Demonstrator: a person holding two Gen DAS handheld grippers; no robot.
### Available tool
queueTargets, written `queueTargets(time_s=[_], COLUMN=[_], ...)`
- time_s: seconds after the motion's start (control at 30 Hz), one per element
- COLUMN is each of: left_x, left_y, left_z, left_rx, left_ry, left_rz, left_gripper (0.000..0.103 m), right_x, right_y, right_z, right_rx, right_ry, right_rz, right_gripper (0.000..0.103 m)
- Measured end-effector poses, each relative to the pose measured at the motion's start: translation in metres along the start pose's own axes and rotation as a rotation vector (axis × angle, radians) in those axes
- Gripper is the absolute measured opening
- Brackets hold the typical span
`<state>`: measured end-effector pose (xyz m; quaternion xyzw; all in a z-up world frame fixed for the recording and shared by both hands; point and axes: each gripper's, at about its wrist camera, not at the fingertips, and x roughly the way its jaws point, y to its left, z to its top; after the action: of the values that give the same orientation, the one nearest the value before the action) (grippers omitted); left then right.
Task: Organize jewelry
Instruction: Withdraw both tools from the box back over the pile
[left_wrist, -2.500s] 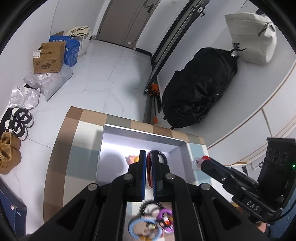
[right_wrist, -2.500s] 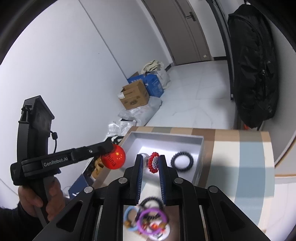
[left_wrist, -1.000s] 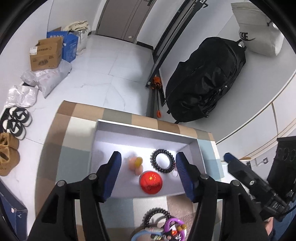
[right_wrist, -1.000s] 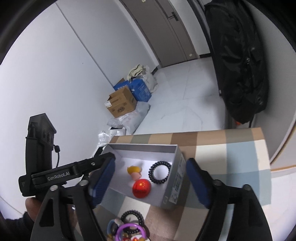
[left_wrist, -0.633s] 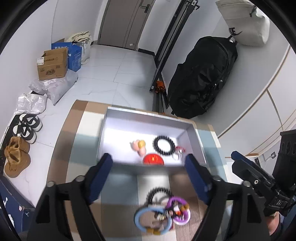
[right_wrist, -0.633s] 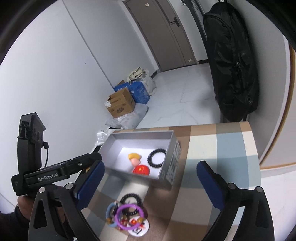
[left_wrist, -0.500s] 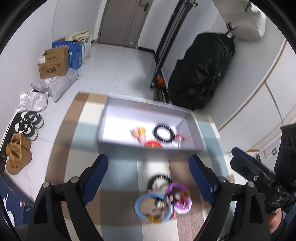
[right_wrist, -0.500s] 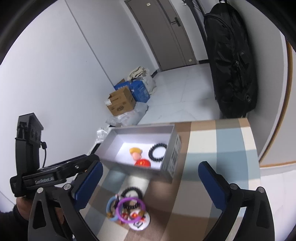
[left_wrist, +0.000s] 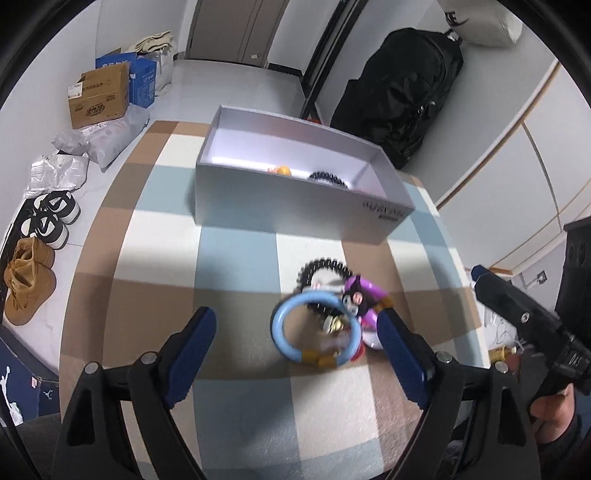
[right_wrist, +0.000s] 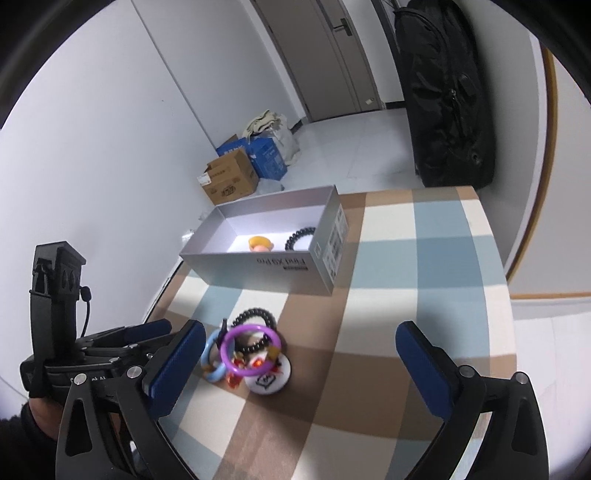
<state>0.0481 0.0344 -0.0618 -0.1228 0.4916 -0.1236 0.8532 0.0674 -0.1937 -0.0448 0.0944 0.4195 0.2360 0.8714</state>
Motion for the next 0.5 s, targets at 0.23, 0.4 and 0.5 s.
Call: queueTargets(time_s=[0.23, 0.4, 0.5], left_x=[0.008, 0.015, 0.017], left_y=[-0.005, -0.013, -0.013], left_z=[-0.012, -0.013, -0.012], left_rx=[0.038, 0.086, 0.097], left_ry=[0.029, 0.037, 0.030], left_rz=[0.009, 0.025, 0.031], left_gripper=[0.086, 0.085, 0.085], right_x=[-0.003, -0.003, -0.004], right_y=[0.003, 0.004, 0.002], right_z=[-0.010, -0.013, -0.014], right_rx=[-0.012, -0.019, -0.010], right_ry=[0.004, 0.002, 0.003], right_rz=[-0.013, -0.023, -0.029], right_gripper=[0.103, 0.103, 0.103])
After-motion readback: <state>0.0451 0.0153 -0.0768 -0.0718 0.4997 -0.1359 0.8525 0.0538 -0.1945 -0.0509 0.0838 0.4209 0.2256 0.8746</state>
